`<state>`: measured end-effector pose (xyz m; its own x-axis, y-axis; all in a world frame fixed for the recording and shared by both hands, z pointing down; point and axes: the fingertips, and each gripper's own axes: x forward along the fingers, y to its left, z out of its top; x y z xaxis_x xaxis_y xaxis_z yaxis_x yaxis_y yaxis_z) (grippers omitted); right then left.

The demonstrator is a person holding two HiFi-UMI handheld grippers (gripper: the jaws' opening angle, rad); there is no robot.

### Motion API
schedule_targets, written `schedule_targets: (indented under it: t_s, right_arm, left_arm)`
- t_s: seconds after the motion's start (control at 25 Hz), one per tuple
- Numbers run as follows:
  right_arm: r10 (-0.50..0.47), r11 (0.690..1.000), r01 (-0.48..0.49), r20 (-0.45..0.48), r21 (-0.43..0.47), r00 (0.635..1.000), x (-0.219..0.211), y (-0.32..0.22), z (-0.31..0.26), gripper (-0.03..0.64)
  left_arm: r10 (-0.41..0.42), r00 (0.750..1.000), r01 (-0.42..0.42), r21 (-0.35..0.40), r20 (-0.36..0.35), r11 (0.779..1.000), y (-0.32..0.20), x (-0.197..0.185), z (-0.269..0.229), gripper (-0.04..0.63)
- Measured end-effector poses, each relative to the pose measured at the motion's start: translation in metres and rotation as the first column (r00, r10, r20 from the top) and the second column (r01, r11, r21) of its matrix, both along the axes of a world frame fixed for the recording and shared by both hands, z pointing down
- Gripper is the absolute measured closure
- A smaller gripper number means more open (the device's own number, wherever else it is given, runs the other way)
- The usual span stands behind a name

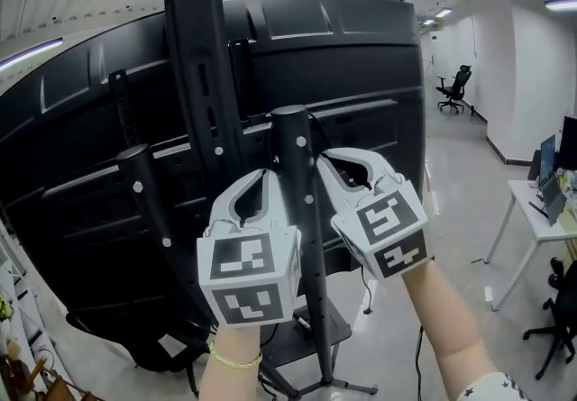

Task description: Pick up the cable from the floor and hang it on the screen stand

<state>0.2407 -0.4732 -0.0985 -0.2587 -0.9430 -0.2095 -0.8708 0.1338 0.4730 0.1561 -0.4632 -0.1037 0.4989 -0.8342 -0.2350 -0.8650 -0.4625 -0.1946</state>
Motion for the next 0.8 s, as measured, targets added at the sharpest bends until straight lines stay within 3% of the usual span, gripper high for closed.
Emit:
schedule_targets:
  t_s: [0.16, 0.4, 0.64, 0.8]
  right_arm:
    - [-0.035, 0.998, 0.044, 0.172, -0.049, 0.984, -0.009, 0.026, 0.064, 0.617]
    - [-0.02, 0.979, 0.083, 0.32, -0.185, 0.947, -0.036, 0.064, 0.175, 0.617]
    - [0.049, 0.95, 0.069, 0.364, -0.304, 0.93, -0.061, 0.098, 0.26, 0.617]
    - [0.063, 0.937, 0.072, 0.367, -0.341, 0.928, -0.079, 0.117, 0.293, 0.618]
  left_arm:
    - [0.043, 0.999, -0.043, -0.06, 0.001, 0.997, 0.023, -0.006, 0.053, 0.588]
    - [0.057, 0.998, -0.058, -0.206, -0.011, 0.977, 0.053, -0.029, 0.16, 0.588]
    - [0.031, 0.999, -0.043, -0.336, -0.04, 0.941, 0.068, -0.062, 0.253, 0.588]
    - [0.02, 0.999, -0.035, -0.36, -0.046, 0.932, 0.08, -0.08, 0.282, 0.588]
